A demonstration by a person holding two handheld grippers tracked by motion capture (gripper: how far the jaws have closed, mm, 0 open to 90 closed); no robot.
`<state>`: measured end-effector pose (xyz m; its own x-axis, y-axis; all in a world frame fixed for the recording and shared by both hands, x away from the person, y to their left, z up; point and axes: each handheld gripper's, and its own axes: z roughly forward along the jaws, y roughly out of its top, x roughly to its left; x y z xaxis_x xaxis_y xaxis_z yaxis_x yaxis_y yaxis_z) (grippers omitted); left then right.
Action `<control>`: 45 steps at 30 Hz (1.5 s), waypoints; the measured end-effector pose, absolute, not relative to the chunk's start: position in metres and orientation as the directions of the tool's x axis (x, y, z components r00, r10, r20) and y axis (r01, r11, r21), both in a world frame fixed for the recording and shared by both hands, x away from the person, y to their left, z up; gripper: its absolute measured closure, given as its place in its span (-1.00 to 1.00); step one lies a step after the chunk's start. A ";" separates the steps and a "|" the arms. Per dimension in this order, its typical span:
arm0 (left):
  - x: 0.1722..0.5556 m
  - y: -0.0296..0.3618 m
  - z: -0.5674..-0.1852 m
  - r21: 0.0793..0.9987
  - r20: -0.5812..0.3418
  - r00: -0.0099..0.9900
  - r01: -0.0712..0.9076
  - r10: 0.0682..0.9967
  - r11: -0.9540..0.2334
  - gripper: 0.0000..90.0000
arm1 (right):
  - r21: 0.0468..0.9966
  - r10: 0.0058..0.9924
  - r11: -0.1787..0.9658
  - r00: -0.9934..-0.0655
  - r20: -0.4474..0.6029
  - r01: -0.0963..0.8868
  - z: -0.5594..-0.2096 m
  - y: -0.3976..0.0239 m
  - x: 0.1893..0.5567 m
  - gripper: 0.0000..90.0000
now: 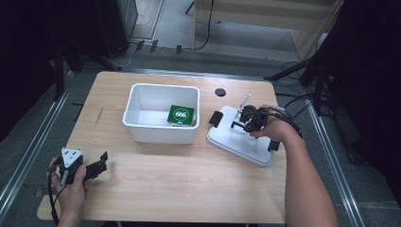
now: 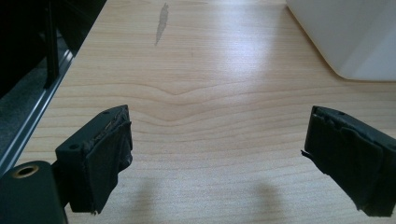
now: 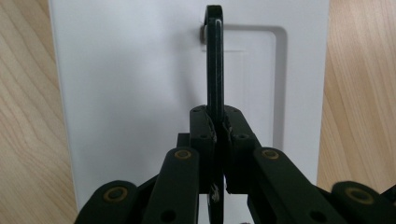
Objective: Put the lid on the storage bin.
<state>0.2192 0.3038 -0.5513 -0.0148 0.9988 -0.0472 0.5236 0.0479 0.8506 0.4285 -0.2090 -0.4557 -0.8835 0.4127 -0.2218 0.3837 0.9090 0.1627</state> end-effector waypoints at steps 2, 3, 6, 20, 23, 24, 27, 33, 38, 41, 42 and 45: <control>0.219 0.304 -0.551 0.850 -0.047 -0.015 0.524 0.999 0.048 -0.81 | 0.158 0.405 0.913 -0.888 -0.220 0.377 -0.455 -0.210 0.429 0.90; 0.219 0.304 -0.551 0.851 -0.046 -0.015 0.524 0.999 0.047 -0.81 | 0.159 0.393 0.918 -0.892 -0.223 0.364 -0.454 -0.211 0.429 0.90; 0.219 0.304 -0.551 0.850 -0.046 -0.015 0.524 0.999 0.047 -0.81 | 0.166 0.390 0.918 -0.891 -0.231 0.359 -0.451 -0.214 0.428 0.90; 0.219 0.303 -0.551 0.850 -0.044 -0.014 0.525 0.999 0.045 -0.81 | 0.219 0.362 0.925 -0.894 -0.262 0.311 -0.404 -0.222 0.426 0.91; 0.219 0.303 -0.551 0.849 -0.043 -0.014 0.527 0.999 0.043 -0.81 | 0.229 0.352 0.928 -0.895 -0.273 0.295 -0.392 -0.221 0.425 0.91; 0.219 0.303 -0.551 0.849 -0.043 -0.014 0.527 0.999 0.043 -0.81 | 0.235 0.350 0.928 -0.896 -0.273 0.290 -0.389 -0.220 0.425 0.91; 0.219 0.303 -0.551 0.849 -0.042 -0.013 0.527 0.999 0.043 -0.81 | 0.259 0.348 0.924 -0.898 -0.269 0.281 -0.377 -0.220 0.424 0.91; 0.219 0.303 -0.551 0.849 -0.042 -0.014 0.527 0.999 0.043 -0.81 | 0.259 0.331 0.930 -0.900 -0.283 0.261 -0.357 -0.221 0.422 0.91; 0.219 0.303 -0.551 0.851 -0.041 -0.016 0.524 0.999 0.044 -0.81 | 0.272 0.324 0.930 -0.902 -0.285 0.248 -0.342 -0.220 0.420 0.91; 0.219 0.303 -0.551 0.851 -0.040 -0.015 0.524 0.999 0.042 -0.81 | 0.279 0.316 0.931 -0.905 -0.286 0.236 -0.335 -0.216 0.420 0.91; 0.219 0.303 -0.551 0.851 -0.041 -0.015 0.524 0.999 0.043 -0.81 | 0.281 0.310 0.932 -0.905 -0.290 0.230 -0.333 -0.214 0.420 0.91; 0.219 0.303 -0.551 0.849 -0.040 -0.014 0.527 0.999 0.041 -0.81 | 0.283 0.300 0.935 -0.906 -0.298 0.216 -0.326 -0.206 0.421 0.91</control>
<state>0.2193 0.3029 -0.5512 -0.0140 0.9991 -0.0396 0.5266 0.0410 0.8491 0.4212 -0.2058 -0.3264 -0.9062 0.2998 -0.2982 0.2161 0.9345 0.2828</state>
